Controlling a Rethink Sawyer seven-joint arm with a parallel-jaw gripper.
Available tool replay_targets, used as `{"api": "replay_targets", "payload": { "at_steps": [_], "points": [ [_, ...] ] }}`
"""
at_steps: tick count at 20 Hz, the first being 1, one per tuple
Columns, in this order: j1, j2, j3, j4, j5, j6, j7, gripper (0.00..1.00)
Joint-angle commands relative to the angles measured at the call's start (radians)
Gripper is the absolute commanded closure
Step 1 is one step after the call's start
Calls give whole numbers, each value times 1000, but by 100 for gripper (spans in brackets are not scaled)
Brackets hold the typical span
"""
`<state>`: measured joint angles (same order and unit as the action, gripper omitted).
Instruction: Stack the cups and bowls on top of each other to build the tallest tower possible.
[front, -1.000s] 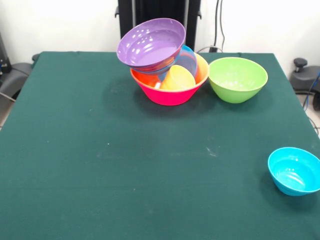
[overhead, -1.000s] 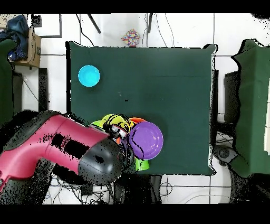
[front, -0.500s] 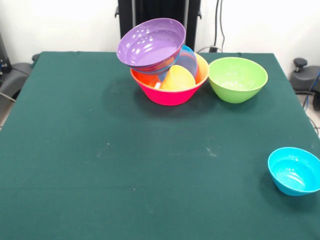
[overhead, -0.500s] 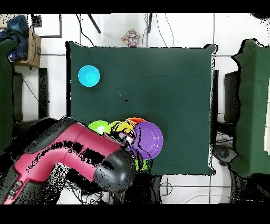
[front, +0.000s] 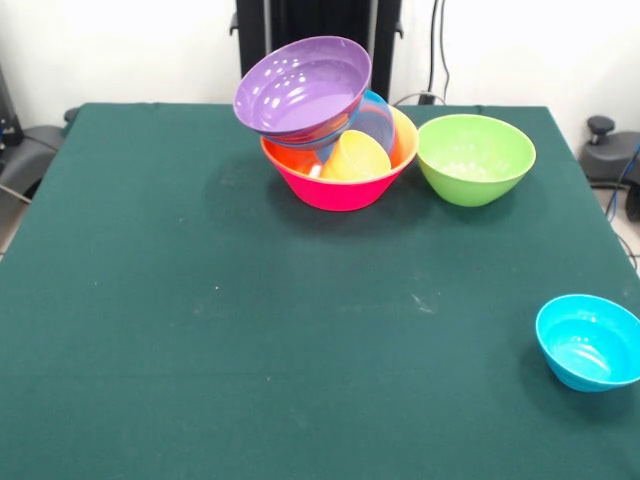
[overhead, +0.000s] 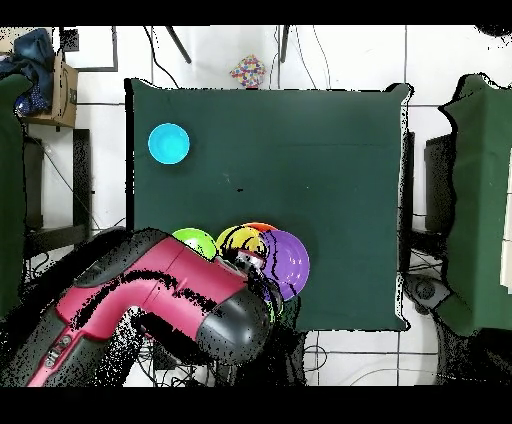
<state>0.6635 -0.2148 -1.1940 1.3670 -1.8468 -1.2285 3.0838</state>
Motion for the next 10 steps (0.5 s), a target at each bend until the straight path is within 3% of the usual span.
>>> {"api": "replay_targets", "payload": {
  "at_steps": [1,10],
  "points": [
    [-26,32,227,71,29,138,-258,100],
    [-42,18,270,87,32,196,-303,100]
  ]
}}
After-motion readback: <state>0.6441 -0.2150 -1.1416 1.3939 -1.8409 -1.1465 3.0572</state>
